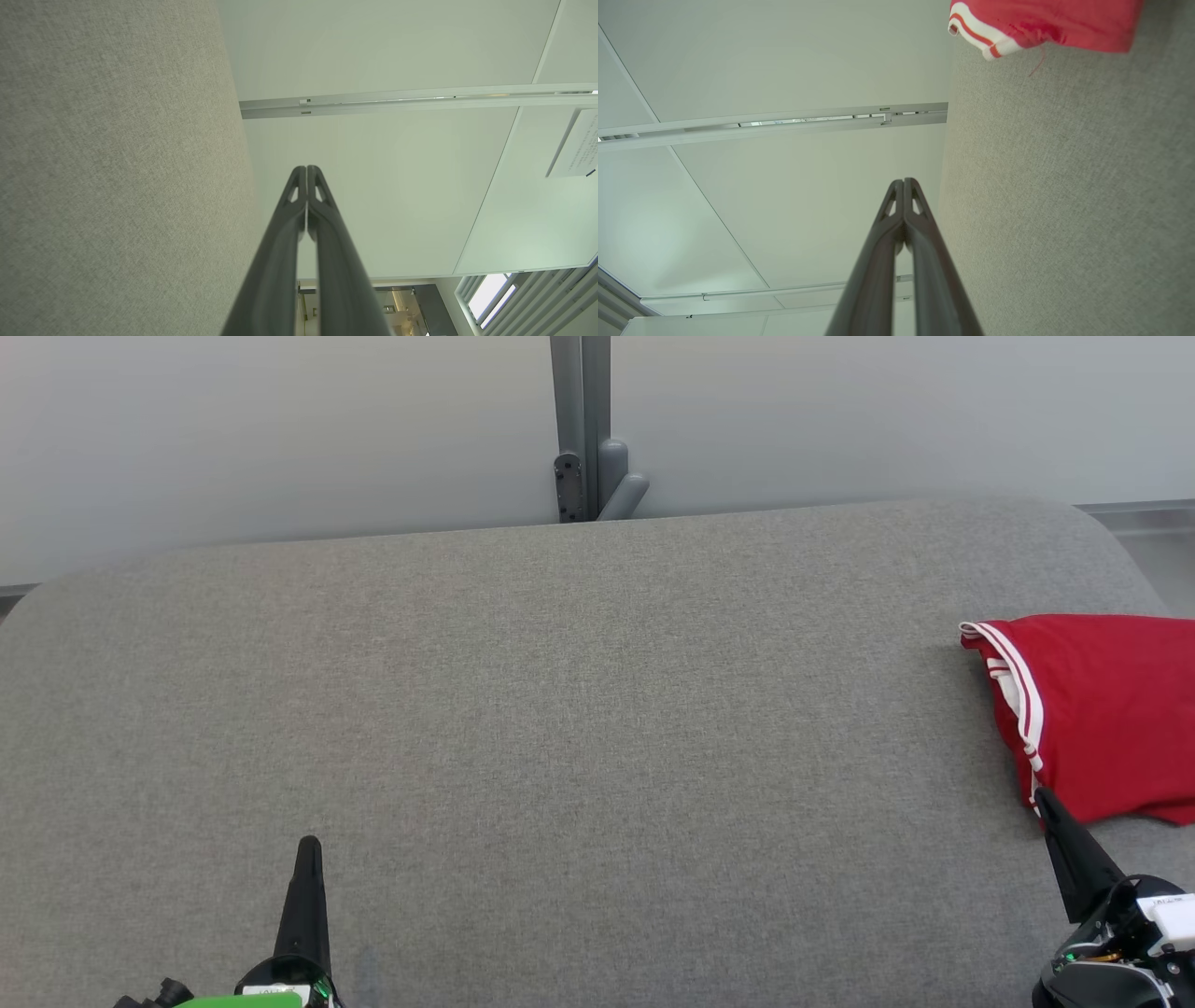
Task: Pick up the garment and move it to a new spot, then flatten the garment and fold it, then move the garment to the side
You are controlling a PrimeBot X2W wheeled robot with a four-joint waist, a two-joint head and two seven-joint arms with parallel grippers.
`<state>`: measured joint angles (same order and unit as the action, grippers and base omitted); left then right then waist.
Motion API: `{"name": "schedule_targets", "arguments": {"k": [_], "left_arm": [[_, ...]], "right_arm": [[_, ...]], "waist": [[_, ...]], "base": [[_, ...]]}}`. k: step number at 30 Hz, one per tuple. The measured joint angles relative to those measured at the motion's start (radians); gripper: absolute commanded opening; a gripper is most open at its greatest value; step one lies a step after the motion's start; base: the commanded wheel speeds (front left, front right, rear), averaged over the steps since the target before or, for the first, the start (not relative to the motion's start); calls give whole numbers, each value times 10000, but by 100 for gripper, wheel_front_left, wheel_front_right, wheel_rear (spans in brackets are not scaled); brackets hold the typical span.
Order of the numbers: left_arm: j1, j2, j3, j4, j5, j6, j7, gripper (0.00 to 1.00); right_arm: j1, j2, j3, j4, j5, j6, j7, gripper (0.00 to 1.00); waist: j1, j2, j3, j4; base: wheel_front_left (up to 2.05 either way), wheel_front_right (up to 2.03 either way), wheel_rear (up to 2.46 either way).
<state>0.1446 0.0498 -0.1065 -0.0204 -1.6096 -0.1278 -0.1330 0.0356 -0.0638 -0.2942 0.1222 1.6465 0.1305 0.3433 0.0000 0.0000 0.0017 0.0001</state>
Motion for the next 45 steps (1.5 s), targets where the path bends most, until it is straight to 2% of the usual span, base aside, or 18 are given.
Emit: {"name": "schedule_targets", "arguments": {"k": [45], "left_arm": [[1, -2, 4, 0, 0, 0, 10, 0]], "right_arm": [[-9, 65, -88, 6, -52, 0, 79, 0]], "waist": [[0, 0, 0, 0]], "base": [[0, 0, 0]]}}
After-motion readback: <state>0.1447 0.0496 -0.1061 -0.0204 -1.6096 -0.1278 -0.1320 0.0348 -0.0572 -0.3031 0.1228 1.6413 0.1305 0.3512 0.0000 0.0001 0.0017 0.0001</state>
